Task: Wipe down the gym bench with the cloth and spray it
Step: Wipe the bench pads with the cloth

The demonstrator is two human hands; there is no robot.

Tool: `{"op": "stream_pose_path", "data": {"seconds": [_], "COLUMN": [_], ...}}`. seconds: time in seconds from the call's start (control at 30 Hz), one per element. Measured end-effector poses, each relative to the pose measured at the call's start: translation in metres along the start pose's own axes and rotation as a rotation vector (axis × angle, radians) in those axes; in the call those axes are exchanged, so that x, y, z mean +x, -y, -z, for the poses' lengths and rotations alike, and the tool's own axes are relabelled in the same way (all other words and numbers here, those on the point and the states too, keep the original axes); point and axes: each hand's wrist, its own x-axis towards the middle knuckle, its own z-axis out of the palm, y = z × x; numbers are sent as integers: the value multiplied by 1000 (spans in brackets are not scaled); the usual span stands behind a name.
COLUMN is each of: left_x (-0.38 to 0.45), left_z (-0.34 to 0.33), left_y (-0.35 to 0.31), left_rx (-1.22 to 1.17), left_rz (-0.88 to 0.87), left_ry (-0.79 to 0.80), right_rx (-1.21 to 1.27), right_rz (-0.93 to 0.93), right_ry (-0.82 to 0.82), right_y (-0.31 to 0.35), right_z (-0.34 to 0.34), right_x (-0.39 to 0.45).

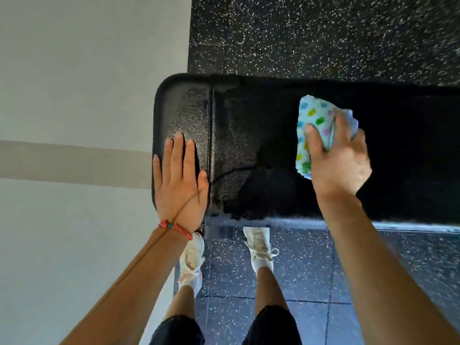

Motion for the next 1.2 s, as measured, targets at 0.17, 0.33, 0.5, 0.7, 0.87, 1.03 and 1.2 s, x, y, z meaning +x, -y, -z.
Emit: {"op": "stream_pose_path", "data": {"seconds": [0.17,0.33,0.5,0.7,0.87,1.03,1.2], "left_x": [-2,-3,-5,-4,-7,-6,-10], "left_z": [2,4,7,13,18,19,8], "left_y": [2,8,13,6,-9,-29,-71], "left_rx": [-19,-18,22,-68,-121,-125,-128], "left_rz": [-34,-110,-211,-226,-263,-298,-293], "left_ry": [6,48,103,70,51,80,115], "right_rx": [55,22,-33,51,102,15,44], "right_rz": [19,257,-57,-74,264,218,107], "right_ry": [13,17,-64,4,45,-23,-31], "right_y": [45,52,-17,29,46,-22,-61], "right_z": [-4,-5,13,6,1,9,27], "right_x": [-57,-82,-72,-100,-124,-97,-73]}}
